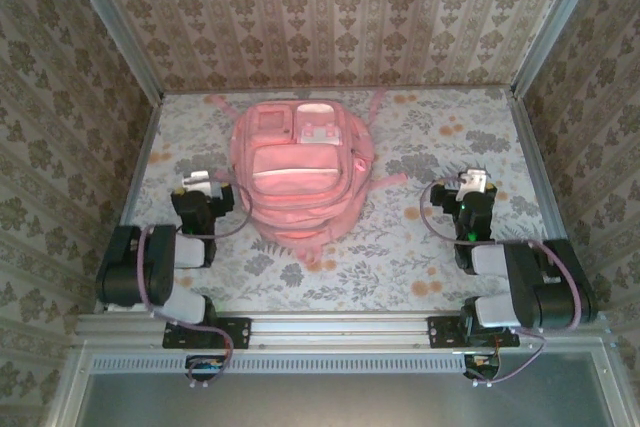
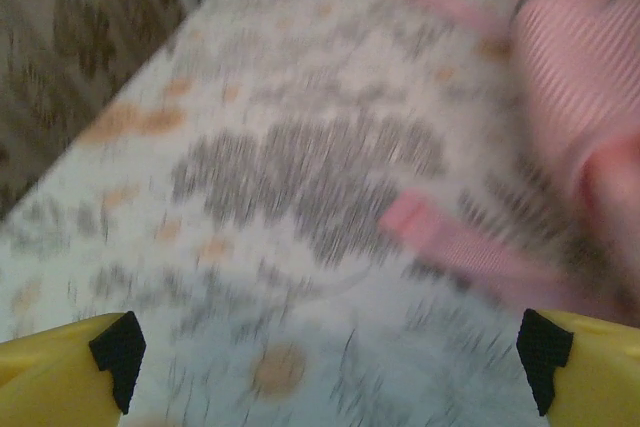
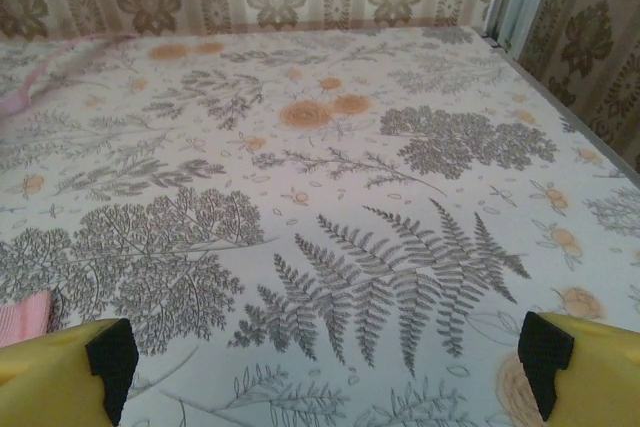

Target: Pack the student bag

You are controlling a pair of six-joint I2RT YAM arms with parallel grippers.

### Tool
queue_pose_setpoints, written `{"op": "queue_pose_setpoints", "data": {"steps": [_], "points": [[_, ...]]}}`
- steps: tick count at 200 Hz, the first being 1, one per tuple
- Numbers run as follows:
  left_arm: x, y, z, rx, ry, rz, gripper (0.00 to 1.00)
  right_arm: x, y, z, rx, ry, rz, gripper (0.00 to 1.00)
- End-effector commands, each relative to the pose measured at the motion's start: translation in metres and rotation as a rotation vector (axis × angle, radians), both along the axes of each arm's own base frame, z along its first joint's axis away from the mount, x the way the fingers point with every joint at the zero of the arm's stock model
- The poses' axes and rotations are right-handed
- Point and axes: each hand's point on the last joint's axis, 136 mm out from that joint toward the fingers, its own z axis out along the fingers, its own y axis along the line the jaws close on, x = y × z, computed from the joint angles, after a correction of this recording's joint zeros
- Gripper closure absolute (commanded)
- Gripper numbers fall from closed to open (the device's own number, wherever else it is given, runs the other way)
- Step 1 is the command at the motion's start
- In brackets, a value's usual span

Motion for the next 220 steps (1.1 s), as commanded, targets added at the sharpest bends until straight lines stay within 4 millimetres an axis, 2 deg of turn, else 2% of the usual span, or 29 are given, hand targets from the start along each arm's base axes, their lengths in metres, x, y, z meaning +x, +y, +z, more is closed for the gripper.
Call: {"op": "queue_pose_setpoints", "data": {"steps": [1, 31, 37, 48, 220], "points": [[0.019, -0.004, 0.040, -0.021, -0.159, -0.057, 0.00, 0.012, 0.013, 0.019, 0.040, -0.147, 0.071, 0.00], [0.043, -0.021, 0.031, -0.024, -0.030, -0.162, 0.00, 0.032, 0.015, 0.011, 0.043, -0.028, 0.074, 0.00], [0.044, -0.023, 0.031, -0.017, -0.014, -0.170, 0.00, 0.036, 0.012, 0.004, 0.047, 0.021, 0.056, 0.00], [0.045, -0.024, 0.031, -0.008, -0.020, -0.170, 0.00, 0.047, 0.010, 0.005, 0.044, 0.062, 0.036, 0.00], [0.045, -0.026, 0.032, 0.002, -0.017, -0.173, 0.00, 0.043, 0.013, 0.008, 0.039, 0.030, 0.052, 0.00]]}}
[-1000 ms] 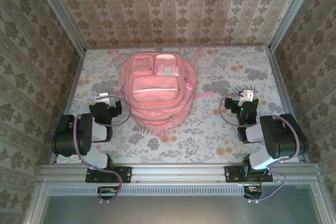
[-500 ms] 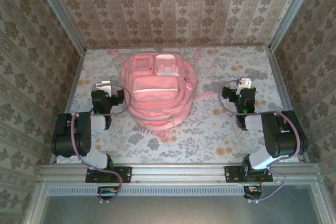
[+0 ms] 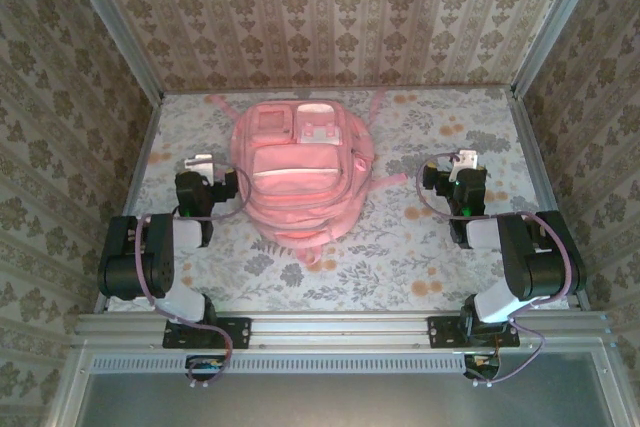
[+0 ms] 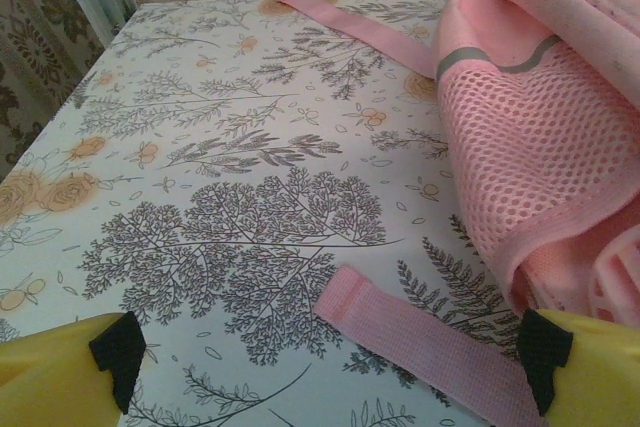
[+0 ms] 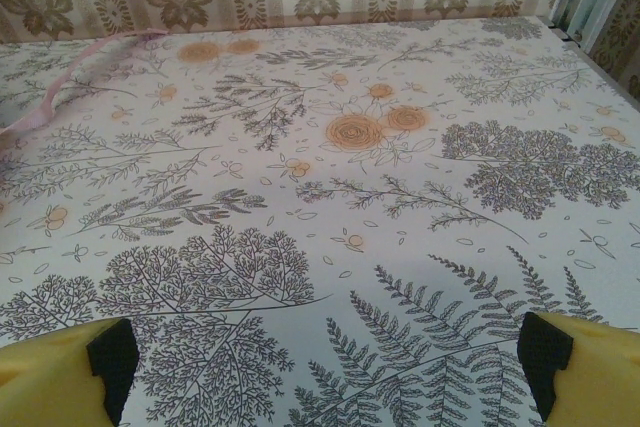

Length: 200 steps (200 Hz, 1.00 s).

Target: Pack the student bag

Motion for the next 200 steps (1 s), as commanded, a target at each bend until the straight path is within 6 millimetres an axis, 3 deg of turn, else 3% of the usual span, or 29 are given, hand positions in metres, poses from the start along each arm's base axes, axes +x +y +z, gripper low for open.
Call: {"op": "queue_pose_setpoints", "data": {"steps": [1, 29, 38, 60, 73, 200], "points": [[0.000, -0.004, 0.005, 0.022, -0.015, -0.023, 0.00, -0.006, 0.002, 0.004, 0.007, -0.031, 0.004, 0.00], [0.000, -0.004, 0.005, 0.021, -0.014, -0.023, 0.00, -0.029, -0.005, 0.011, 0.045, -0.158, -0.005, 0.00], [0.000, -0.004, 0.005, 0.021, -0.014, -0.023, 0.00, -0.026, -0.004, 0.009, 0.050, -0.138, 0.002, 0.00], [0.000, -0.004, 0.005, 0.020, -0.013, -0.023, 0.00, 0.002, 0.006, 0.000, 0.029, 0.014, 0.049, 0.00], [0.000, -0.004, 0.005, 0.021, -0.013, -0.022, 0.00, 0.002, 0.014, 0.000, 0.006, 0.014, 0.078, 0.00], [0.000, -0.004, 0.005, 0.021, -0.013, -0.022, 0.00, 0.002, 0.014, 0.000, 0.007, 0.013, 0.079, 0.00]]}}
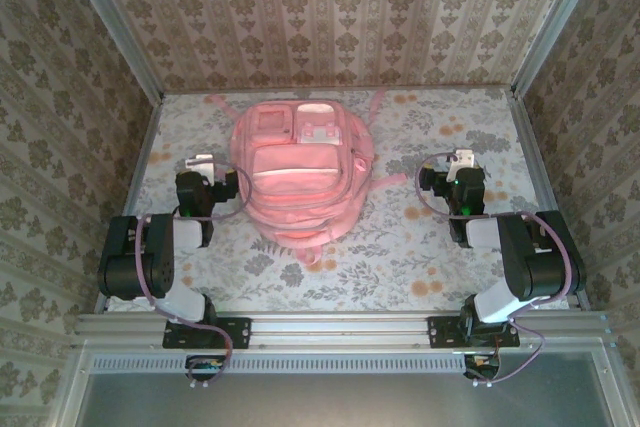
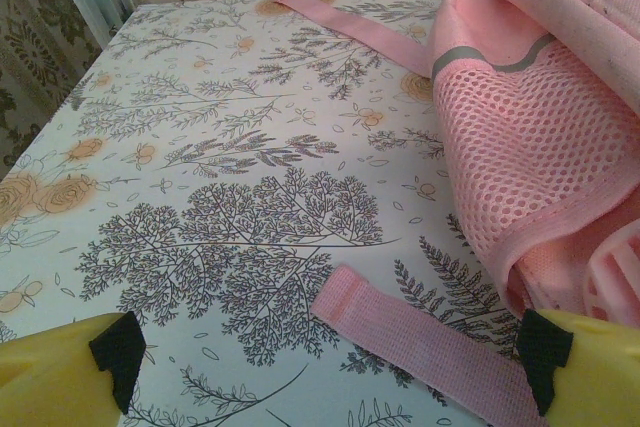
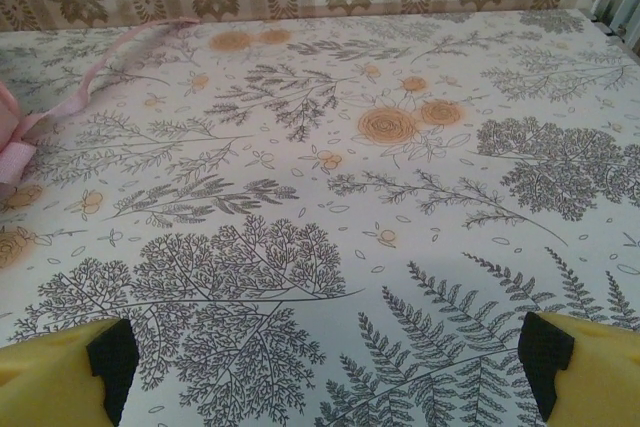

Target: Pack the student bag

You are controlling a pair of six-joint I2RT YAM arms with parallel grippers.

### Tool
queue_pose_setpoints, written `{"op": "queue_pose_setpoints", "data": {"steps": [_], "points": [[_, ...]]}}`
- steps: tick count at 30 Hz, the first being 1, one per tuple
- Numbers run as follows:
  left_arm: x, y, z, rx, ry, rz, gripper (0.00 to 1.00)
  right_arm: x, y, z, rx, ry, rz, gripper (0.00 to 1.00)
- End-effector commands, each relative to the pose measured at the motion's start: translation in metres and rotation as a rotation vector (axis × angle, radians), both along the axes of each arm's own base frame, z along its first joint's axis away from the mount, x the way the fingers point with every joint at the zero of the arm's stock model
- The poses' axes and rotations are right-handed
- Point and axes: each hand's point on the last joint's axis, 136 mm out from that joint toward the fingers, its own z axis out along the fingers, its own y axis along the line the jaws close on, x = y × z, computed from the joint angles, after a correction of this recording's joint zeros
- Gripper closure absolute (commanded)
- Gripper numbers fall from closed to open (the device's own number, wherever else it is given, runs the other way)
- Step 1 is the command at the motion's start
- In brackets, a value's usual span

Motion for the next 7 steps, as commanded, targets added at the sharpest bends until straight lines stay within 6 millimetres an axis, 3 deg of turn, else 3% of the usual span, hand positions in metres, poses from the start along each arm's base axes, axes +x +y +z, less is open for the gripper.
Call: {"op": "queue_pose_setpoints", "data": {"steps": [1, 7], "points": [[0.0006, -0.0019, 0.0051, 0.018, -0.014, -0.016, 0.00, 0.0001, 0.0038, 0.0025, -0.007, -0.005, 0.023, 0.00], [0.0002, -0.0022, 0.0042, 0.018, -0.011, -0.018, 0.00, 0.0001, 0.0040, 0.0027, -0.006, -0.005, 0.024, 0.00]]}}
